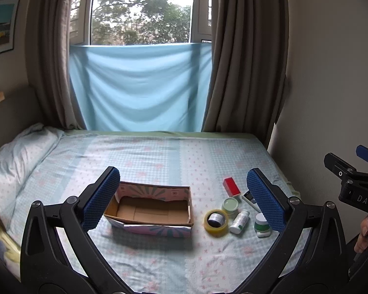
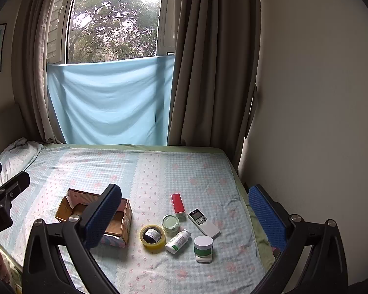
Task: Organize rigid objects
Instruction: 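Move both tools toward the objects beside the cardboard box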
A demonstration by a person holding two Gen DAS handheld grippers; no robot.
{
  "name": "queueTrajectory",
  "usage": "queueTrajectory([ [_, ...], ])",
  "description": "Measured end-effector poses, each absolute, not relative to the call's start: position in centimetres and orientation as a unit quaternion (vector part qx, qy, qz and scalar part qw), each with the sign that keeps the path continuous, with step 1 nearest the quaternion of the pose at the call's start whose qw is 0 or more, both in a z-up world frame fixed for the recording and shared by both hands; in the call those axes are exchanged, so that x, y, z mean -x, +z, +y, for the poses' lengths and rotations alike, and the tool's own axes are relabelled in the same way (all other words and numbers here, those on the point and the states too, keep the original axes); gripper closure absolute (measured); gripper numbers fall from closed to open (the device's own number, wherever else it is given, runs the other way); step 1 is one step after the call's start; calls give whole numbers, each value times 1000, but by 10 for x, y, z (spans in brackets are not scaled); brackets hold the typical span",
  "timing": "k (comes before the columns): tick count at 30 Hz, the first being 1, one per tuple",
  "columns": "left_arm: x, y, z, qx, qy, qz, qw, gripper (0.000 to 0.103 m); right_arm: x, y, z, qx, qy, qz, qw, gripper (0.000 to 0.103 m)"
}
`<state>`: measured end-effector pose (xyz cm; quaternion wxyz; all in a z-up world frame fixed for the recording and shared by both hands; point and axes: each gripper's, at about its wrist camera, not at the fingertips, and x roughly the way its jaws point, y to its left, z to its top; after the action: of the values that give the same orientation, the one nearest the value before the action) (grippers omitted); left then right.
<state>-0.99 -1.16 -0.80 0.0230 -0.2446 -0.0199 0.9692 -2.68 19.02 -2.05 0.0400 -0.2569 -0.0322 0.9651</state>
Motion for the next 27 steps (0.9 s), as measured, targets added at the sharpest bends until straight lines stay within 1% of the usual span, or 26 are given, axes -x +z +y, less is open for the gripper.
queueTrajectory([
  [12, 6, -11, -16, 245, 968, -30, 36, 0, 21, -22, 189, 256, 965, -30, 43, 0],
  [27, 3, -12, -15, 248, 968, -21, 27, 0, 16, -21, 189, 257, 965, -28, 37, 0],
])
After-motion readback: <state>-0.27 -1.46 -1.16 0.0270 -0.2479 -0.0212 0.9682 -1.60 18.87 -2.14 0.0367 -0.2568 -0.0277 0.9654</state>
